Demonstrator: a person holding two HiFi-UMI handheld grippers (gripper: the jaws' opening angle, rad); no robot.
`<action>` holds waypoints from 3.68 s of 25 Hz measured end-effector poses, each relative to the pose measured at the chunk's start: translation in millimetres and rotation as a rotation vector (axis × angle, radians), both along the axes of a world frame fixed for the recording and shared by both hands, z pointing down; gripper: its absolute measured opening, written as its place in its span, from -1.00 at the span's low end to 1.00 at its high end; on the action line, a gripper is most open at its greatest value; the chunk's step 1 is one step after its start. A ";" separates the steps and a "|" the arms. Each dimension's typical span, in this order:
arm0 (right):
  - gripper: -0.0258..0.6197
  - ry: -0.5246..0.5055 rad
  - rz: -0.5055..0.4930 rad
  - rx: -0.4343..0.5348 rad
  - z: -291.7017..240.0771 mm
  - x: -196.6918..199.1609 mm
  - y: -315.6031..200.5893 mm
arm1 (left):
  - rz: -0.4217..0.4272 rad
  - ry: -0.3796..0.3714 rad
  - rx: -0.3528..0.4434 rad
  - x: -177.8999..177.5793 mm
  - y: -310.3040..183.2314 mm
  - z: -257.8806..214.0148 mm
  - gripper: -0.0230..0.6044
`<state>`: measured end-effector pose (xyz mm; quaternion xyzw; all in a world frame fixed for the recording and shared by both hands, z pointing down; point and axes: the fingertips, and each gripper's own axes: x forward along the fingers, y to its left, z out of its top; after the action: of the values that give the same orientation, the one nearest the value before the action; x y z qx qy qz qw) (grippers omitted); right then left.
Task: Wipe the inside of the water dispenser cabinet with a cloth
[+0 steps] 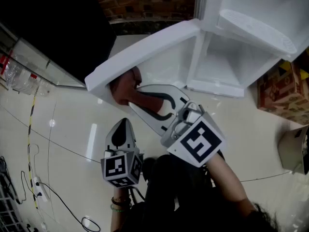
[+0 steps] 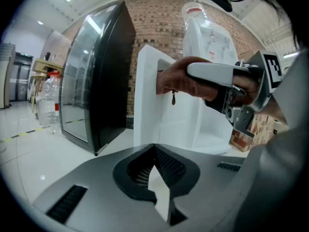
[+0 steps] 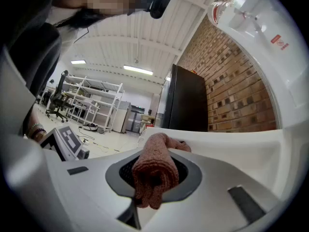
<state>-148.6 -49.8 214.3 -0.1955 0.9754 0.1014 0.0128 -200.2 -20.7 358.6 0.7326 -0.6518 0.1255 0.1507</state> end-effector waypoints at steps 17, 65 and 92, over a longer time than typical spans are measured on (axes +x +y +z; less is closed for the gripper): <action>-0.68 -0.023 0.486 -0.089 26.6 154.2 -119.5 | 0.001 0.015 0.004 -6.7 4.8 0.2 -0.92; -0.69 0.214 0.233 -0.384 218.7 36.8 -61.9 | -0.049 0.018 -0.057 -32.0 23.6 23.8 -0.92; -0.69 0.142 0.804 -0.409 194.2 292.1 -141.7 | -0.012 0.026 -0.074 -1.7 -9.2 33.4 -0.92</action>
<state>143.5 -191.4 408.5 -0.5495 0.8205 -0.0834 -0.1336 -201.9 -29.9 392.0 0.7242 -0.6491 0.1391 0.1868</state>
